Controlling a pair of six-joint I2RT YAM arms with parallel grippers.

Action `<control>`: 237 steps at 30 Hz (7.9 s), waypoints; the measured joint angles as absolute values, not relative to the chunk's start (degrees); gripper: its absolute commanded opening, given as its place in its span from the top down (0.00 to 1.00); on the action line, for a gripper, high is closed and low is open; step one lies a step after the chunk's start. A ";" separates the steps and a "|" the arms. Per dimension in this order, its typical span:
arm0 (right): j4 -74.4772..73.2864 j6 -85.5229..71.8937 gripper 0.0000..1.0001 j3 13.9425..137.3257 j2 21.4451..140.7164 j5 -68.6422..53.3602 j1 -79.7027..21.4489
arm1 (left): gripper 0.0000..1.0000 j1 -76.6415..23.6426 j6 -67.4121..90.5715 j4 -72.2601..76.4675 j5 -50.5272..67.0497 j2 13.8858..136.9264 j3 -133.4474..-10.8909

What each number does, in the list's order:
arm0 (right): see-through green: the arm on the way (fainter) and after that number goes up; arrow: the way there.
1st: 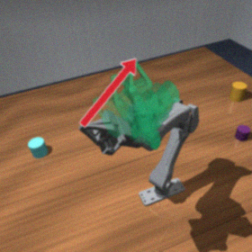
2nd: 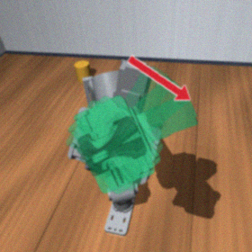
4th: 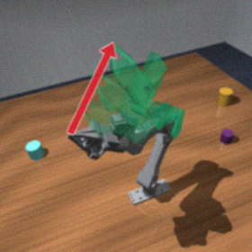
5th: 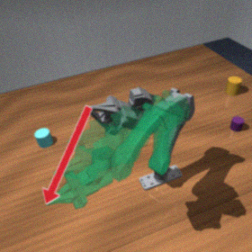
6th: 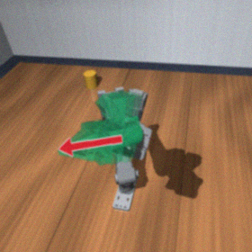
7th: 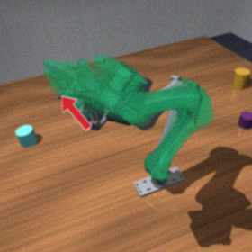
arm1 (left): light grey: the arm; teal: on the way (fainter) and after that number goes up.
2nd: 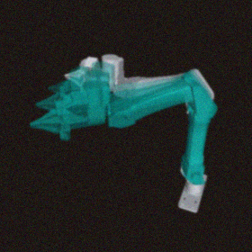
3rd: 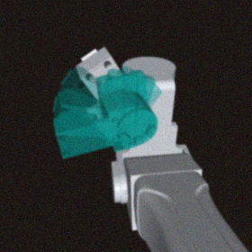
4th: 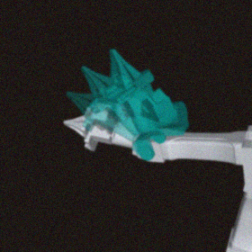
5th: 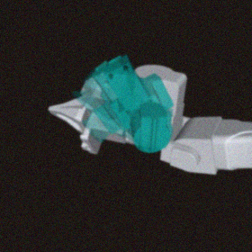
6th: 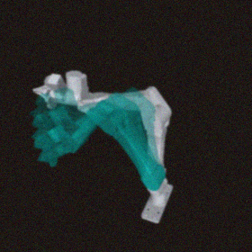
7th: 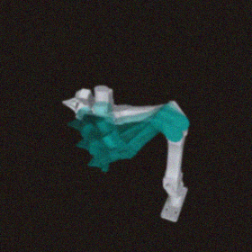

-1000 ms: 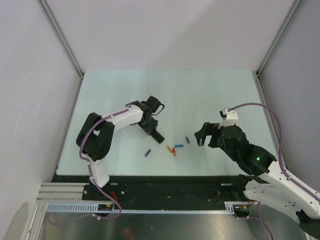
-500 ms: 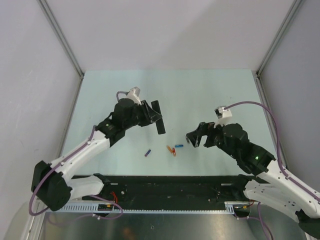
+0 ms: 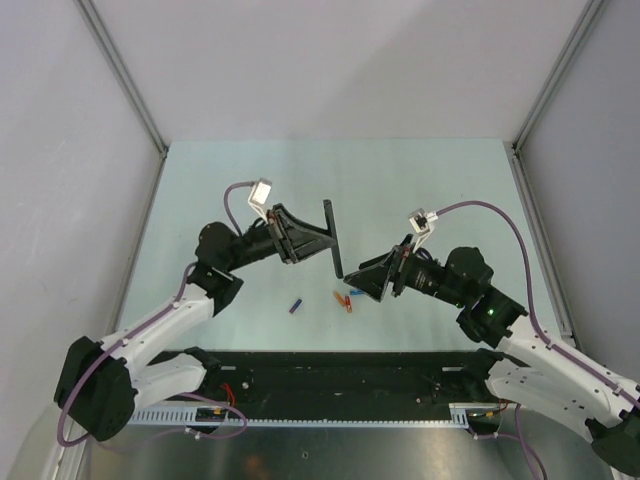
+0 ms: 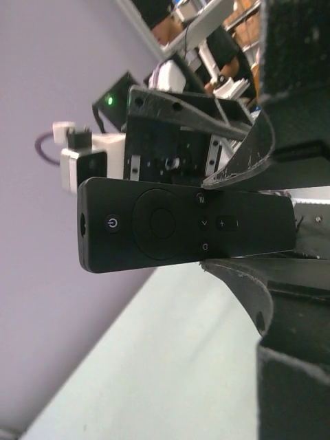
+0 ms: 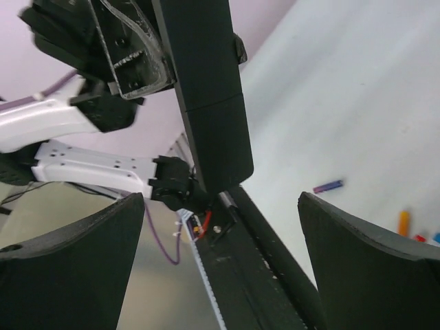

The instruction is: Load the batteries into the remote control

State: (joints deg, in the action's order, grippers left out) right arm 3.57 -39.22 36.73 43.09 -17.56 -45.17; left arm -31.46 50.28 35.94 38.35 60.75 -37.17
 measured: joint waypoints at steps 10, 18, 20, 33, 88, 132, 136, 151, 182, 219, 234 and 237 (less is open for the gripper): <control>14.59 -42.61 0.06 34.46 43.57 -22.15 -44.51 | 0.98 -31.42 63.42 60.47 44.42 65.45 -33.26; 18.15 -42.65 0.11 34.46 46.59 -23.29 -43.77 | 0.98 -31.42 69.65 69.36 45.76 67.77 -31.97; 19.07 -43.05 0.12 34.46 47.75 -23.90 -43.77 | 0.98 -31.40 70.15 70.32 45.89 67.79 -31.86; 22.24 -44.14 0.14 34.46 48.84 -24.77 -44.97 | 0.99 -31.27 71.09 72.53 46.26 68.99 -30.72; -25.58 -25.87 0.74 53.17 54.17 24.58 -67.46 | 0.00 -39.27 50.70 31.68 15.18 44.88 -28.27; -24.91 -26.52 0.74 55.66 62.30 30.57 -72.53 | 0.64 -45.60 51.62 28.21 6.35 60.03 -32.47; -24.91 -26.72 0.73 55.66 62.33 30.59 -72.53 | 0.77 -45.80 52.10 28.64 6.46 60.12 -32.47; -26.09 -29.15 0.10 55.66 61.36 30.76 -72.58 | 1.00 -45.63 52.01 29.39 5.80 60.31 -32.47; 16.84 -57.67 0.17 34.30 57.19 -12.73 -45.04 | 1.00 -46.41 45.98 52.80 -8.95 53.25 -18.44; 26.57 -60.58 0.39 35.16 66.35 -17.47 -44.60 | 1.00 -48.75 43.51 52.58 -11.73 53.15 -18.44; 28.21 -60.82 0.43 35.38 66.83 -18.90 -44.58 | 1.00 -48.86 43.59 52.56 -13.37 51.99 -18.44; 27.88 -61.08 0.20 35.40 66.83 -18.79 -44.62 | 1.00 -49.01 43.48 52.58 -13.21 51.99 -18.44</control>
State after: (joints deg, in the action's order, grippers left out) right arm 27.88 -61.08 35.40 66.83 -18.79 -44.62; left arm -49.01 43.48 52.58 -13.21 51.99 -18.44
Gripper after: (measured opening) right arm 0.646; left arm 0.210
